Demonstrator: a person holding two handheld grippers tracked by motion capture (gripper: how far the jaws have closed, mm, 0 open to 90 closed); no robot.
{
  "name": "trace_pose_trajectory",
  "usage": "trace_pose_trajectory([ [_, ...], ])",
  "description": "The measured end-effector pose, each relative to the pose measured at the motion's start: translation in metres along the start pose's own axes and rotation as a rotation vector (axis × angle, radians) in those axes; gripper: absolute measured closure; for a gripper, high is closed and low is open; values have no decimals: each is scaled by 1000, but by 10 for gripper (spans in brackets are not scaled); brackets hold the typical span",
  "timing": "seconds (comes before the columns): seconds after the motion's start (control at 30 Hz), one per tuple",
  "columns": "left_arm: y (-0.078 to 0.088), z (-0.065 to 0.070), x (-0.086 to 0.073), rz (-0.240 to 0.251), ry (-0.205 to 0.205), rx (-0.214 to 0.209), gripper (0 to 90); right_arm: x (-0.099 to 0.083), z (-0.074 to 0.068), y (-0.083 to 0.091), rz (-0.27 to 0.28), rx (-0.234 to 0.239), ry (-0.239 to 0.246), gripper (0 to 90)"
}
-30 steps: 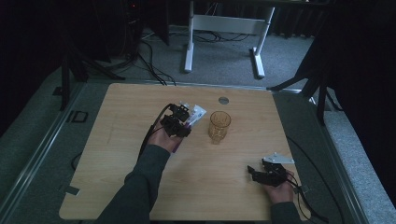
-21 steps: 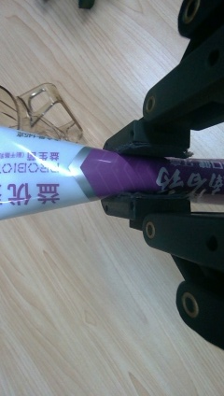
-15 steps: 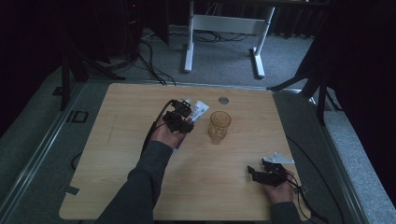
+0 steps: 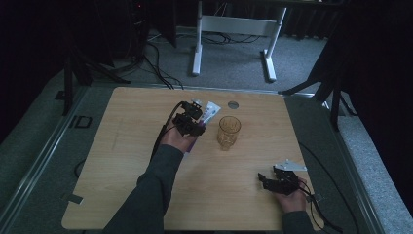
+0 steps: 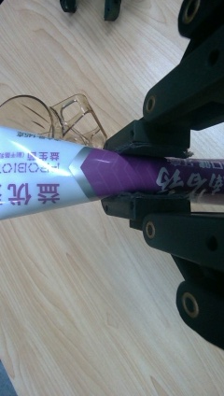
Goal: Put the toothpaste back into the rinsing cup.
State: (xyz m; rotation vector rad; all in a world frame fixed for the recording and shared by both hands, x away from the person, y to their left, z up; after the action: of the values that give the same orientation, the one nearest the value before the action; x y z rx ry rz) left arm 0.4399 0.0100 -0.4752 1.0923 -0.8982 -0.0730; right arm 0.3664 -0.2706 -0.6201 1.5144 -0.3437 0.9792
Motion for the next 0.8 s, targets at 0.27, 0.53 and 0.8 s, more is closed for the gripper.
trace_pose_trajectory([
  [0.27, 4, 4, 12, 42, -9, 10, 735, 0, 0, 0, 0, 1, 1, 269],
  [0.53, 6, 8, 22, 83, -21, 12, 735, 0, 0, 0, 0, 1, 1, 269],
  [0.8, 9, 7, 28, 138, -41, 5, 735, 0, 0, 0, 0, 1, 2, 268],
])
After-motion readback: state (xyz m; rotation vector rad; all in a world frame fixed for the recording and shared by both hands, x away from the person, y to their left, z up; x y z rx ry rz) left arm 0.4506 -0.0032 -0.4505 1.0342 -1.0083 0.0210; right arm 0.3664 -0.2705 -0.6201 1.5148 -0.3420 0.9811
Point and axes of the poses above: each handheld gripper's, and its own axes: y roughly backward along the jaws, x roughly out of its top, z roughly to its right, the point moved 9 cm from there along -y, roughly forward along the jaws, and after that the axes turned 8 degrees about -x, right-handed, at the moved point
